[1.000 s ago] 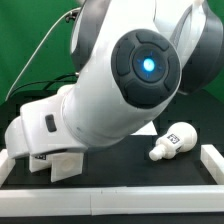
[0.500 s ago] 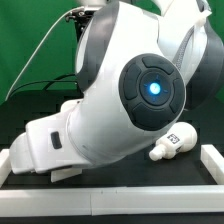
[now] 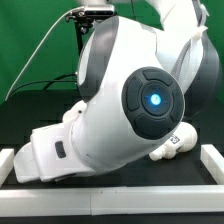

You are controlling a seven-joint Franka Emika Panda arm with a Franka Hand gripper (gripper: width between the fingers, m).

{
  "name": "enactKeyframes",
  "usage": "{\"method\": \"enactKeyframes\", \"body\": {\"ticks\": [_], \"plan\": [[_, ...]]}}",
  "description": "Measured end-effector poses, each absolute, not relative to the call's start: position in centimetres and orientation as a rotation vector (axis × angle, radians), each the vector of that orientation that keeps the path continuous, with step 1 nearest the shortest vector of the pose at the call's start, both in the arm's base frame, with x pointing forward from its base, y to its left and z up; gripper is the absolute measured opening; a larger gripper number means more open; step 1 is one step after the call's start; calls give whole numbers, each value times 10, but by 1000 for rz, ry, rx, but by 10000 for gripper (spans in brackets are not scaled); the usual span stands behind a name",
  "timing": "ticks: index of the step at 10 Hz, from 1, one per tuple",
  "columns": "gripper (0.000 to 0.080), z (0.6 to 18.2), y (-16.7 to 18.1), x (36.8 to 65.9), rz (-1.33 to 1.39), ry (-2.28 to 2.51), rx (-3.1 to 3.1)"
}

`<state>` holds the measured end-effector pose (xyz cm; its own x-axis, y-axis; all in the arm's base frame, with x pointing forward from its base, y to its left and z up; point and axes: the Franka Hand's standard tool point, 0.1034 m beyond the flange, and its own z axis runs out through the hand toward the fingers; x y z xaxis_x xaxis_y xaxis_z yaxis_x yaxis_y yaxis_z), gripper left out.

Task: Assemble lamp

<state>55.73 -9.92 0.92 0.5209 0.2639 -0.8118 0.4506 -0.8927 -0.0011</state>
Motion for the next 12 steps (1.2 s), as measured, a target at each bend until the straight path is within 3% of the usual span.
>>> {"method": "enactKeyframes", "body": {"ticks": [1, 2, 5, 6, 9, 12], "plan": [[519, 10, -99, 557, -1311, 607, 2550], [449, 10, -99, 557, -1311, 607, 2550], [449, 11, -98, 558, -1305, 606, 2558], [449, 20, -92, 558, -1336, 575, 2590], [450, 64, -62, 572, -1329, 436, 2711], [452, 111, -40, 601, -1095, 197, 2875]]}}
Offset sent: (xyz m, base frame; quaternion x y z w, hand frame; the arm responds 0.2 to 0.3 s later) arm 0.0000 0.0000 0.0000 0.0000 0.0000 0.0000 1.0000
